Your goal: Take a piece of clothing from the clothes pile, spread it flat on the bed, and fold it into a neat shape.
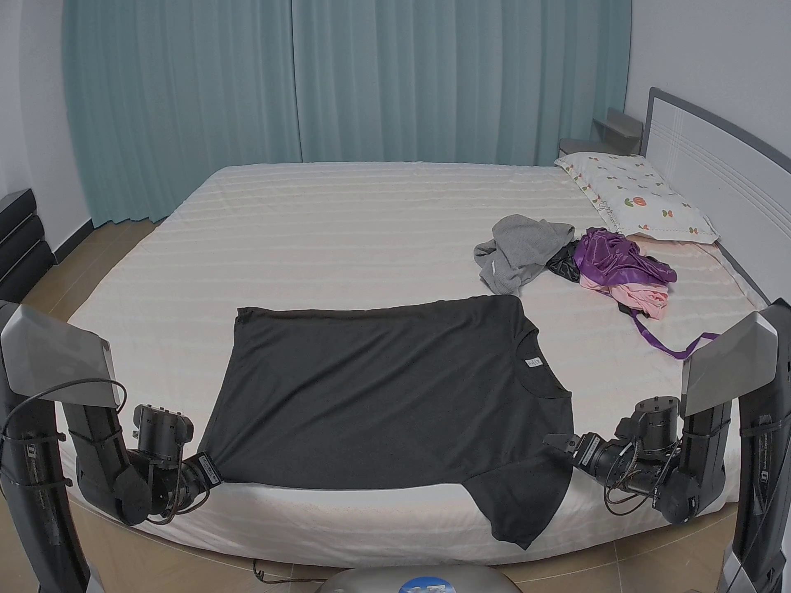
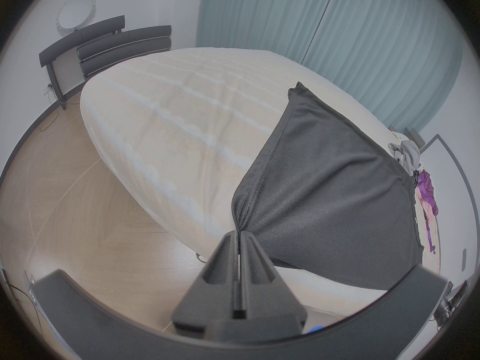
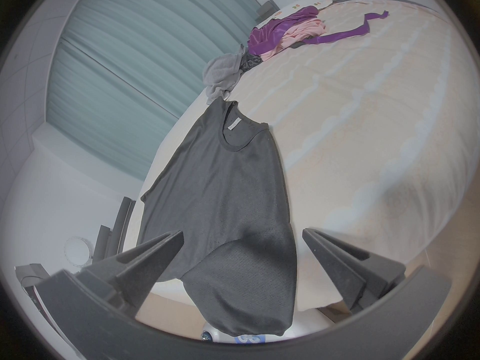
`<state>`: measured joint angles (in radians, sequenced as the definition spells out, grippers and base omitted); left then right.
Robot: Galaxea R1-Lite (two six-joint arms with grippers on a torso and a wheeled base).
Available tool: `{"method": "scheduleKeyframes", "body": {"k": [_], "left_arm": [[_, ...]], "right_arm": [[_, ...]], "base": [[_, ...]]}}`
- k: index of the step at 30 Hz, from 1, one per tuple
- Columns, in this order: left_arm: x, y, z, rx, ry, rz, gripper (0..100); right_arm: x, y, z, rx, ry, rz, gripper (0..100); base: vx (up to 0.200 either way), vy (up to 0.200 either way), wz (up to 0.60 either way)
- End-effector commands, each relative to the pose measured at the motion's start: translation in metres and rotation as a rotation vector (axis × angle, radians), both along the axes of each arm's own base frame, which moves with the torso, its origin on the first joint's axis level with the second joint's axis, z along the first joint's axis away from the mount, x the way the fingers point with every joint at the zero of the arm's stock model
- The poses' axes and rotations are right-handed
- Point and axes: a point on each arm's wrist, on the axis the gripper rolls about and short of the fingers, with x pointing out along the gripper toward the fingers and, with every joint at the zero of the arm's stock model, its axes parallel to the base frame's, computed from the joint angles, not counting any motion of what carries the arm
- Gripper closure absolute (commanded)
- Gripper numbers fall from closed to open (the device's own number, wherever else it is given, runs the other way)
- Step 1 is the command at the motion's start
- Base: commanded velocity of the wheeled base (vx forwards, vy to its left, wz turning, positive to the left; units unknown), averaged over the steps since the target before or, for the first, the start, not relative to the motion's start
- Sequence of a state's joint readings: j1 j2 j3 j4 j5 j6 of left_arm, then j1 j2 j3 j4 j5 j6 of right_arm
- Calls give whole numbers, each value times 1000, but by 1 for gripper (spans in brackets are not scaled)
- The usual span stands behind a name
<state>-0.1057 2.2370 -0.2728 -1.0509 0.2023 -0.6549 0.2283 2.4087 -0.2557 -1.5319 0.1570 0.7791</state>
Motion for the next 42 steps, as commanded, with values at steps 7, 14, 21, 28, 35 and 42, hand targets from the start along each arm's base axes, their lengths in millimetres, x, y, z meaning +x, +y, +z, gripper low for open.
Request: {"method": "scheduleKeyframes", "body": {"k": [7,14,21,28,35,42], "left_arm": [[1,1,0,-1,-2,2,100],[-1,0,-1,0,6,-1,100],[-1,1,-1,3,9,0,100],[-5,2,-1,17,21,-15,100],[-8,1,-1,21,33,-26,100],[-6,1,-4,20,33,-25,100]], "right_arm": [[15,4,-7,-18,22,14,0],[12,5,-6,-31,32,17,100],[5,-7,1,-33,35,-17,100],[-9,-24,11,-20,56,-37,100],[-19,-28,7,-47,80,-3,100],[-21,-25,2,-59,99,15,100]], "base": [[0,0,0],[0,0,0],[0,0,0],[0,0,0],[0,0,0],[0,0,0]]}}
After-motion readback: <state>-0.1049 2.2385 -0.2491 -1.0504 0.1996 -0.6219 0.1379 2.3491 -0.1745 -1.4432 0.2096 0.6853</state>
